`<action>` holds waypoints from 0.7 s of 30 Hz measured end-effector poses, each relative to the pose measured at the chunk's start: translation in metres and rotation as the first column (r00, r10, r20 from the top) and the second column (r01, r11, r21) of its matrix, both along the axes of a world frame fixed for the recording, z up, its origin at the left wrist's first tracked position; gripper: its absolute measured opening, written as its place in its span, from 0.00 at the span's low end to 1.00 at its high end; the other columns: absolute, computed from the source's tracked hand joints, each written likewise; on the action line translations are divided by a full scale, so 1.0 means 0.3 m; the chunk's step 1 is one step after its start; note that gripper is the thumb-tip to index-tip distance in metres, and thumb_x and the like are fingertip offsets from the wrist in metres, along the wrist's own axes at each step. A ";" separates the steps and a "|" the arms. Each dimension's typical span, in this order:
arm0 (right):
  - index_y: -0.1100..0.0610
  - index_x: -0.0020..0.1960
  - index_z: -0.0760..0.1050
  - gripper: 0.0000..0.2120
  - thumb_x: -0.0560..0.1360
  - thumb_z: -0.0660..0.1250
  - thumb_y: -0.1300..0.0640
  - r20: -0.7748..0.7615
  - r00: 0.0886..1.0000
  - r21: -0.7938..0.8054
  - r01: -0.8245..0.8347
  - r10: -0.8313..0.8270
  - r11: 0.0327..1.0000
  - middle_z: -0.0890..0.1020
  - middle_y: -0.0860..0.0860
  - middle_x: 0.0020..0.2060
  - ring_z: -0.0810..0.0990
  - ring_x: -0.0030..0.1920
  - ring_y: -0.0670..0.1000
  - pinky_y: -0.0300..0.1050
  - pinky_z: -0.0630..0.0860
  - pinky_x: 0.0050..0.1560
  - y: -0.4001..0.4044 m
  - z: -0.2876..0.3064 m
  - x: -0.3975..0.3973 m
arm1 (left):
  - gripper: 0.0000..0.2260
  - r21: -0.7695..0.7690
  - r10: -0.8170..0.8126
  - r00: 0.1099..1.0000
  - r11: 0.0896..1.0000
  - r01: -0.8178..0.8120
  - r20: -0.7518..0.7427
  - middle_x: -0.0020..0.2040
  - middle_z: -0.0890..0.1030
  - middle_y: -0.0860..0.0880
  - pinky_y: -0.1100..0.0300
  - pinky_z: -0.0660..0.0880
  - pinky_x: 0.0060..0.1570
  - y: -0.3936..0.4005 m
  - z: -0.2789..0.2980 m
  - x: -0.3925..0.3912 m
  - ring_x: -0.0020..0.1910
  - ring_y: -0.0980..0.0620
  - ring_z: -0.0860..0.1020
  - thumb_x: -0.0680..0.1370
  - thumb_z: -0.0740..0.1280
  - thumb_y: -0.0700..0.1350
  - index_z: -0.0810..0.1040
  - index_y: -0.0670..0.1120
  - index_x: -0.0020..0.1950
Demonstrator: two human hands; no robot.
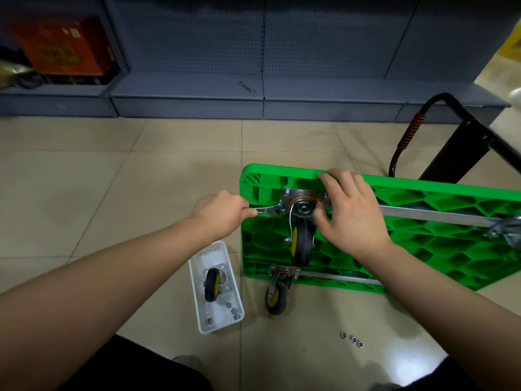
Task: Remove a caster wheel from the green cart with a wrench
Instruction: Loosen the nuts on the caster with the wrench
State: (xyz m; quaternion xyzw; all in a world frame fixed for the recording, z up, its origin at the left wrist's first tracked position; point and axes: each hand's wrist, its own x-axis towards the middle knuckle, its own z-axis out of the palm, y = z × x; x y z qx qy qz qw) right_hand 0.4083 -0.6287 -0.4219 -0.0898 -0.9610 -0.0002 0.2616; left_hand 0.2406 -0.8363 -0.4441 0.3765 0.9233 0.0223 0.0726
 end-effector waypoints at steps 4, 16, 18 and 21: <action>0.63 0.67 0.74 0.24 0.73 0.64 0.53 -0.001 1.000 -0.006 0.006 -0.006 1.000 0.76 0.59 0.61 0.74 0.57 0.63 0.57 0.73 0.60 -0.001 -0.002 0.001 | 0.20 -0.044 -0.038 0.996 0.998 0.035 -0.078 0.53 0.81 0.46 0.55 0.72 0.44 0.012 0.017 0.005 0.54 0.42 0.80 0.83 0.54 0.63 0.80 0.52 0.55; 0.64 0.66 0.74 0.24 0.73 0.63 0.53 -0.015 1.000 0.003 0.023 -0.023 1.000 0.77 0.59 0.60 0.74 0.55 0.63 0.56 0.72 0.58 -0.004 -0.006 -0.008 | 0.11 -0.273 -0.254 0.923 0.946 0.175 -0.289 0.57 0.81 0.44 0.54 0.68 0.41 0.032 0.054 0.052 0.55 0.39 0.81 0.86 0.57 0.51 0.74 0.51 0.64; 0.63 0.66 0.74 0.24 0.73 0.63 0.53 -0.016 1.000 0.005 0.023 -0.023 1.000 0.77 0.59 0.60 0.74 0.55 0.63 0.56 0.72 0.58 -0.004 -0.006 -0.009 | 0.11 -0.258 -0.257 0.923 0.948 0.184 -0.285 0.57 0.81 0.45 0.54 0.68 0.41 0.029 0.045 0.051 0.54 0.39 0.82 0.86 0.58 0.49 0.72 0.50 0.67; 0.64 0.66 0.74 0.24 0.73 0.63 0.53 -0.014 1.000 0.005 0.026 -0.026 1.000 0.76 0.59 0.60 0.74 0.56 0.63 0.56 0.72 0.58 -0.005 -0.006 -0.007 | 0.10 -0.179 -0.235 0.941 0.965 0.194 -0.245 0.54 0.81 0.46 0.55 0.69 0.39 0.024 0.012 0.040 0.51 0.41 0.82 0.86 0.58 0.49 0.71 0.49 0.66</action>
